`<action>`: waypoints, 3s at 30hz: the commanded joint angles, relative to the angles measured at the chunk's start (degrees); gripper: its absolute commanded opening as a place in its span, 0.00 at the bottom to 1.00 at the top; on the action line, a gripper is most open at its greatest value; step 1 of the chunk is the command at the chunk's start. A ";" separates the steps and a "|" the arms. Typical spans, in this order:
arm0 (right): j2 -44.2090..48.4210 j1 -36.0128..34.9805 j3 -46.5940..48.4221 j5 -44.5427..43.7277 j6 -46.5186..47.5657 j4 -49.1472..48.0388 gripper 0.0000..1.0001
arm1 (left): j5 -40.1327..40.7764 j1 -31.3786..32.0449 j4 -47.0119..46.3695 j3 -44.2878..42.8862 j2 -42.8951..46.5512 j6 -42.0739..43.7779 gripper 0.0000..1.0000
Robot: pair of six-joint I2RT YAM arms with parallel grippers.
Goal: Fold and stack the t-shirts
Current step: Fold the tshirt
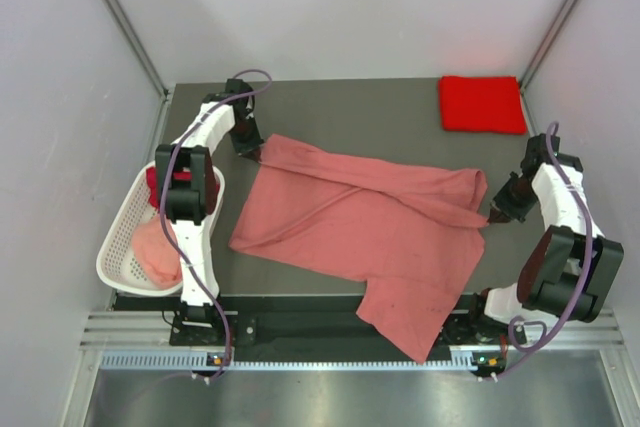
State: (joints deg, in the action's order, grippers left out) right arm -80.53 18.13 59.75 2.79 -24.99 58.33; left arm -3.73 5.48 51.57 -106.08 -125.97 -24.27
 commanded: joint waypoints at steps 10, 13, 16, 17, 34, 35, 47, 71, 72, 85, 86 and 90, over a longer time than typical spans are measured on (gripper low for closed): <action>3.28 -0.11 -1.74 -4.35 1.35 -0.40 0.22 | 0.65 0.06 0.64 0.35 1.16 1.51 0.22; 3.19 -0.46 2.46 -2.98 1.44 -3.20 0.55 | 1.88 0.15 -0.76 0.35 3.97 0.72 0.32; 1.96 -1.78 6.51 1.07 0.65 -8.82 0.68 | 1.97 0.15 -5.24 0.09 6.96 -0.68 0.40; -0.04 -2.30 7.48 1.52 0.56 -10.23 0.70 | 1.71 0.24 -6.12 -0.17 7.23 -1.12 0.40; -22.64 -4.77 19.79 3.45 2.76 -20.53 0.45 | -13.85 1.20 -16.32 -10.55 -7.09 -4.63 0.16; -23.61 -4.86 20.06 3.63 2.58 -20.71 0.42 | -14.46 1.38 -16.59 -10.29 -7.88 -5.43 0.13; -30.73 -2.93 25.42 1.35 -0.41 -22.90 0.02 | -9.19 2.00 -11.67 -11.95 -14.21 -11.85 0.06; -45.06 -0.73 50.89 -0.22 1.78 -13.35 0.44 | -4.28 2.00 -9.83 -28.55 -15.63 -10.45 0.27; -45.59 -0.81 53.00 -1.80 2.40 -10.89 0.53 | -2.97 2.00 -9.21 -28.57 -12.92 -9.75 0.35; -19.87 -16.16 41.19 -15.28 9.08 1.09 0.79 | 3.28 6.38 -5.87 -0.64 16.79 -2.28 0.24; -17.93 -17.68 39.33 -13.44 9.09 0.83 0.77 | 3.20 6.74 -5.78 5.21 18.99 -1.75 0.18; -9.57 -28.75 28.78 -7.29 5.84 -1.54 0.74 | 6.71 8.14 -5.69 19.83 32.50 0.45 0.13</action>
State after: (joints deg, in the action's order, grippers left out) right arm -94.89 -6.00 93.69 -9.04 -18.06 56.12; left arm -0.56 13.19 44.47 -94.15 -100.33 -27.07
